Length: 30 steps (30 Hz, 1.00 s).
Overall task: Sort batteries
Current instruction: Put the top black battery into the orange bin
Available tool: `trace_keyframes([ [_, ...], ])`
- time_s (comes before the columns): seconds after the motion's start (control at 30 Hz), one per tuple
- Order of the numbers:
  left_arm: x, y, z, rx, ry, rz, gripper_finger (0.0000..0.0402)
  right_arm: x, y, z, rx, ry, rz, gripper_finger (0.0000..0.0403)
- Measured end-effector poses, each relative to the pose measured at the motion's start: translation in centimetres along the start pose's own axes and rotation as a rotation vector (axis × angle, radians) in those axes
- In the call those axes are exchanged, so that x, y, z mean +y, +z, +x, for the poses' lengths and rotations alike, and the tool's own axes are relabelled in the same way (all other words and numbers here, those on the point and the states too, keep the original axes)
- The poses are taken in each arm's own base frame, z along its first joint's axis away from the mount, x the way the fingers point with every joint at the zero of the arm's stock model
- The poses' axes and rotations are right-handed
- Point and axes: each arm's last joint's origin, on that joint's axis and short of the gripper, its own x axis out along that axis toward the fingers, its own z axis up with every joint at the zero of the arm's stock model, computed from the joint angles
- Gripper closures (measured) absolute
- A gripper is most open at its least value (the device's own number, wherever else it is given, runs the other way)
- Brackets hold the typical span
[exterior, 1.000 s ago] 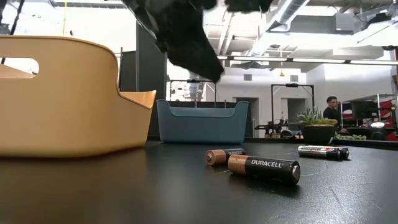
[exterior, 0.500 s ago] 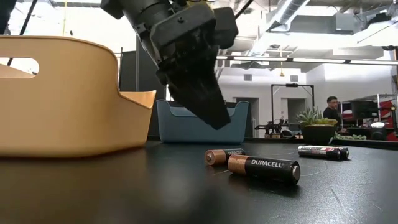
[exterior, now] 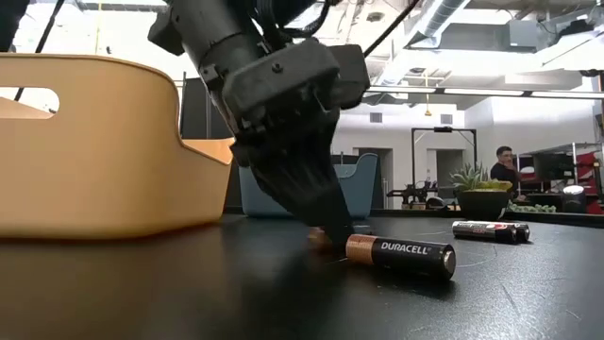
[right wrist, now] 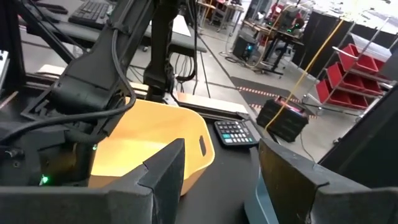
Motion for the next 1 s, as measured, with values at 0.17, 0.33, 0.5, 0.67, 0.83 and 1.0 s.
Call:
trace_keyframes([
  [0.17,0.0,-0.3,0.7,-0.001,0.018,-0.018,0.0182,0.1,0.0,-0.1,0.001,0.004,0.004,0.0182],
  [0.33,0.2,-0.6,0.7,0.022,0.050,-0.015,0.0201,0.1,0.0,-0.1,-0.002,0.003,0.002,0.0182],
  [0.5,0.3,-0.7,0.8,0.031,0.072,-0.011,0.0263,0.1,0.1,-0.1,-0.007,0.001,0.002,0.0182],
  [0.67,0.6,-0.8,0.8,0.047,0.083,-0.008,0.0344,0.0,0.2,-0.1,-0.017,-0.012,0.001,0.0182],
  [0.83,0.6,-1.0,0.8,0.067,0.074,0.006,0.0361,0.0,0.2,-0.1,-0.016,-0.027,-0.006,0.0182],
  [1.0,0.7,-1.0,0.8,0.076,0.074,0.029,0.0361,0.0,0.2,-0.1,-0.016,-0.027,-0.006,0.0182],
])
